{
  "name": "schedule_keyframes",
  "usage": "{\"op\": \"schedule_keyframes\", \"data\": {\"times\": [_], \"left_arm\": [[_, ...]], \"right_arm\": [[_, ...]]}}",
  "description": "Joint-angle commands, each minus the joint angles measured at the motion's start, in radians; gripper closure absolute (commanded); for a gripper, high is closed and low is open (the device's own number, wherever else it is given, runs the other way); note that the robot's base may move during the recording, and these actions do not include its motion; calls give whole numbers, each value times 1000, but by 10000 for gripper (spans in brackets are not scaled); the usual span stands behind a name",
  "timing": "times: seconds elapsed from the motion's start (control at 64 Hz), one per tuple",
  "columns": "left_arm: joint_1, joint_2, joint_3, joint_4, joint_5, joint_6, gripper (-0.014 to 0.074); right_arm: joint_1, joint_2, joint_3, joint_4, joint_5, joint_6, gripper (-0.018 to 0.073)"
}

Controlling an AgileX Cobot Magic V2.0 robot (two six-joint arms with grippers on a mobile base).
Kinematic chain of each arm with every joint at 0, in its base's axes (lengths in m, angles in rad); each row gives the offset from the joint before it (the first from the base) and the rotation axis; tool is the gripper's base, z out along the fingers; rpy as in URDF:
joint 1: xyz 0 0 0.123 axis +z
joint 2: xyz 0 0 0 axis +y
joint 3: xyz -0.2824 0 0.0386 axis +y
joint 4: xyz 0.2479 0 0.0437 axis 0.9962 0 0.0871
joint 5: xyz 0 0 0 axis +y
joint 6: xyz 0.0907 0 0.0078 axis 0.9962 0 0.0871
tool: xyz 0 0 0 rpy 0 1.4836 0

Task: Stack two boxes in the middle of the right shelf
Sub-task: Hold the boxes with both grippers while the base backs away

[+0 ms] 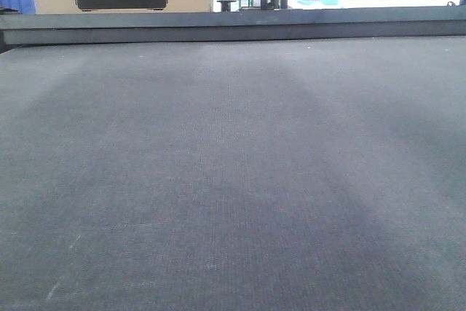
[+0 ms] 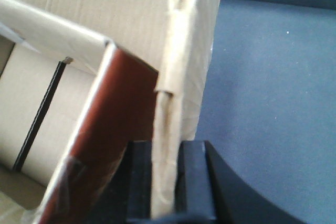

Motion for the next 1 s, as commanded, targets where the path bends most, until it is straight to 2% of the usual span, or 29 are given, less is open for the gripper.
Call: {"op": "schedule_keyframes", "data": {"times": [0.0,0.984], "left_arm": [[5,-23,-14,6,-29,5,708],[5,-23,-14,6,-29,5,708]], "right_arm": [[-9,-12,-8,-36,-42,-14,713],[-9,-12,-8,-36,-48,-14,713]]}}
